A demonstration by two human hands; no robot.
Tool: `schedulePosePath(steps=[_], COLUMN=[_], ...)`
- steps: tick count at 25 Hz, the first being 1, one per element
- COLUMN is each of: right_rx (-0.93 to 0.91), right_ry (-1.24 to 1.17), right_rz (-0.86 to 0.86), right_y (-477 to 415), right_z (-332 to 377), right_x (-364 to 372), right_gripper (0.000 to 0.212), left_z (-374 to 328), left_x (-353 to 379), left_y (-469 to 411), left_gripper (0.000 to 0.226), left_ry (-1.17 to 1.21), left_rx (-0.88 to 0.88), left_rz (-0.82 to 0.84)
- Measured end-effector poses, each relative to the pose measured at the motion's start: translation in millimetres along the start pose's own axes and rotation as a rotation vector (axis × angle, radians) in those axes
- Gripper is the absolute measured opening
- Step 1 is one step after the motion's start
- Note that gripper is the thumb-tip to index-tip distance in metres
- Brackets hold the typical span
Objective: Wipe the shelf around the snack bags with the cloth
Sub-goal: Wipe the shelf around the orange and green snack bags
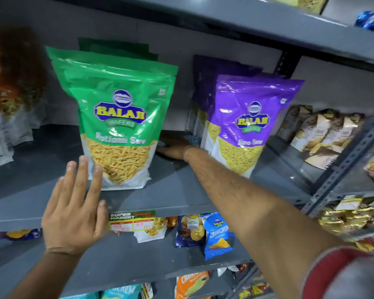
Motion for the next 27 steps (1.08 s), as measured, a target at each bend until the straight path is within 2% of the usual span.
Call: schedulePosePath(steps=[3, 6, 8, 11, 14, 16, 20, 25, 27], right_rx=[-0.034, -0.053, -0.001, 0.054, 0.03, -0.003, 0.008, 0.075, 0.096], right_ry=[0.03, 0.046, 0.031, -0.002, 0.014, 0.005, 0.019, 0.0, 0.012], right_rz=[0.028, -0.001, -0.016, -0.026, -0.081, -0.055, -0.015, -0.032, -0.051], right_y=[21, 17, 5, -7, -17, -21, 14, 17, 3], right_z=[13, 3, -1, 6, 2, -1, 16, 14, 10], right_x=[-4, 1, 4, 1, 4, 11, 9, 0, -1], right_gripper=[0.073, 0.075, 0.082, 0.076, 0.087, 0.081, 0.058, 0.054, 0.058], left_z=[0, -1, 0, 0, -1, -3, -2, -2, -1], left_x=[-2, -2, 0, 1, 1, 1, 0, 1, 1], left_y=[0, -2, -1, -1, 1, 2, 0, -1, 0], left_gripper=[0.069, 0.069, 0.069, 0.068, 0.068, 0.069, 0.07, 0.071, 0.073], left_ry=[0.006, -0.01, -0.02, -0.02, -0.034, -0.045, -0.019, 0.011, 0.009], left_rx=[-0.024, -0.036, -0.046, -0.035, -0.043, -0.042, -0.033, -0.043, -0.039], left_rz=[0.014, 0.033, 0.034, 0.024, 0.022, 0.017, 0.032, 0.037, 0.049])
Point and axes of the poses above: each hand's wrist, its own y-axis away from the middle knuckle, its own x-axis out of the palm, z = x × y, the point moved 4 cm from there along -y, towards the middle knuckle, and after that the axes turned 9 degrees about -x, right-handed, at the moved point
